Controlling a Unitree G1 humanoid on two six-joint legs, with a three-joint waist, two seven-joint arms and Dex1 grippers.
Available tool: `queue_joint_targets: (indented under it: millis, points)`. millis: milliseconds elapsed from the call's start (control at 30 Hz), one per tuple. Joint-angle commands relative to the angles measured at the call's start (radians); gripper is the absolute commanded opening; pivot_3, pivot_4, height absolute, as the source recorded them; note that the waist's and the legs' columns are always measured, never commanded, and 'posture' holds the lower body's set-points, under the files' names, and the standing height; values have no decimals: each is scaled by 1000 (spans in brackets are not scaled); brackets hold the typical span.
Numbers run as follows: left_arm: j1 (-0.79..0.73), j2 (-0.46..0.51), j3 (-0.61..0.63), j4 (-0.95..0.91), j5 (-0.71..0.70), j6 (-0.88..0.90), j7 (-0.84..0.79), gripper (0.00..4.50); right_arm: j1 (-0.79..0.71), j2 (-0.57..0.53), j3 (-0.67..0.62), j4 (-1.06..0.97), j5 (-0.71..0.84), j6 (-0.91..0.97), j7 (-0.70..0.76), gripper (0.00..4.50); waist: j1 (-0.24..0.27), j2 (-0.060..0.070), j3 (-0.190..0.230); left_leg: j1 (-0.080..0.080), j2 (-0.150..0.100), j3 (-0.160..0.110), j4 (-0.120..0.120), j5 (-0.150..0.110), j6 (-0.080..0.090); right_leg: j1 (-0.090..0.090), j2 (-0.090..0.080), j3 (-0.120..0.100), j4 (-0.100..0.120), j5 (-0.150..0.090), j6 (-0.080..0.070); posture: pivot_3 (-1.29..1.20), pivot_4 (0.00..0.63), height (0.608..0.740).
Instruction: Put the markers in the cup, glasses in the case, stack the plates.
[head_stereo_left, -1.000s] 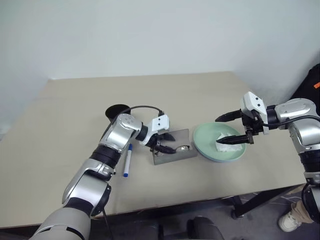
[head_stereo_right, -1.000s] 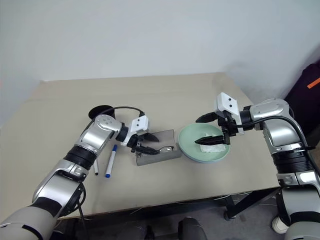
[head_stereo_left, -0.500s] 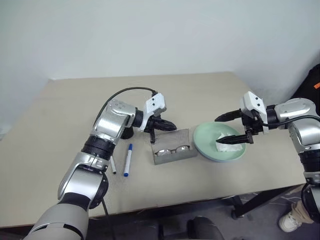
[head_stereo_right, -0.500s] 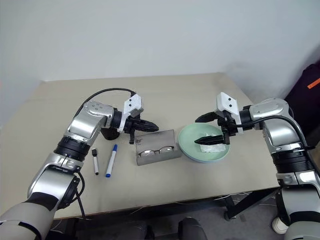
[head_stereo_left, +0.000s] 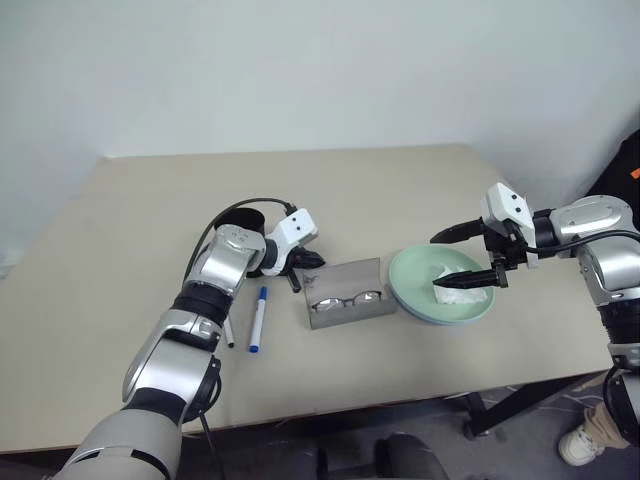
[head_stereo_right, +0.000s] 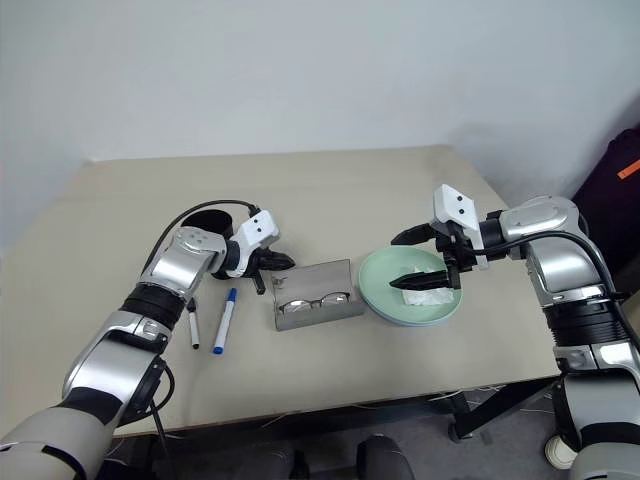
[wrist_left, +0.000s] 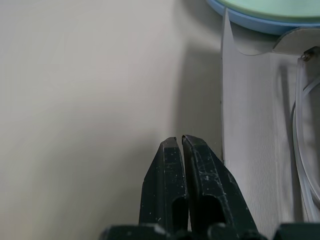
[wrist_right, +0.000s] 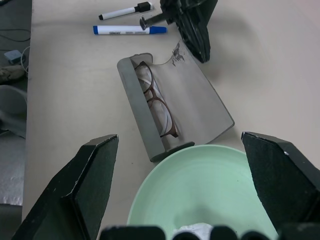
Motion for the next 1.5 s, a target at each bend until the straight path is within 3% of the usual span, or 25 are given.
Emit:
queue_joint_targets:
  millis: [33,167,567,867,1133,1233,1367,1500]
  points:
    - [7,-3,-2,-47,1,-4,-20,45,-14,-14,-21,-26,16,-6,1,4284,0,0,0,0,0,0,0,0,0,0,0,0,0,0,0,0,0,738]
    - [47,12,-26,-125,3,4,-67,45,-18,-10,-20,-25,16,-5,-1,4284,-1,0,0,0,0,0,0,0,0,0,0,0,0,0,0,0,0,738]
    - [257,146,-96,-620,-45,175,-253,45,-24,1,-15,-22,16,-10,-5,4284,-1,0,0,1,0,0,0,0,0,0,0,0,0,0,0,0,0,738]
    - [290,169,-1,-783,-94,274,-172,45,-24,9,-13,-21,15,-12,-8,4284,-1,0,0,1,0,0,1,1,1,1,-1,0,0,0,-1,0,0,738]
    - [395,229,133,-991,-148,477,-24,45,-21,16,-11,-24,15,-12,-4,4284,-1,1,0,2,1,0,0,1,1,0,0,0,1,0,-1,0,0,738]
    - [461,272,203,-1117,-178,603,31,613,-20,15,-9,-22,15,-13,1,4284,-1,0,0,1,1,0,0,1,1,1,0,0,1,0,-1,0,0,738]
    - [511,231,365,-1256,-248,833,152,1998,-20,17,-6,-13,12,-20,7,4284,-1,0,0,2,1,0,0,1,1,1,-1,0,0,0,-1,0,0,738]
    - [540,162,477,-1317,-199,951,347,3449,-25,19,0,-4,14,-24,19,4284,-1,0,0,3,1,-1,1,1,1,3,-1,0,0,0,0,0,0,738]
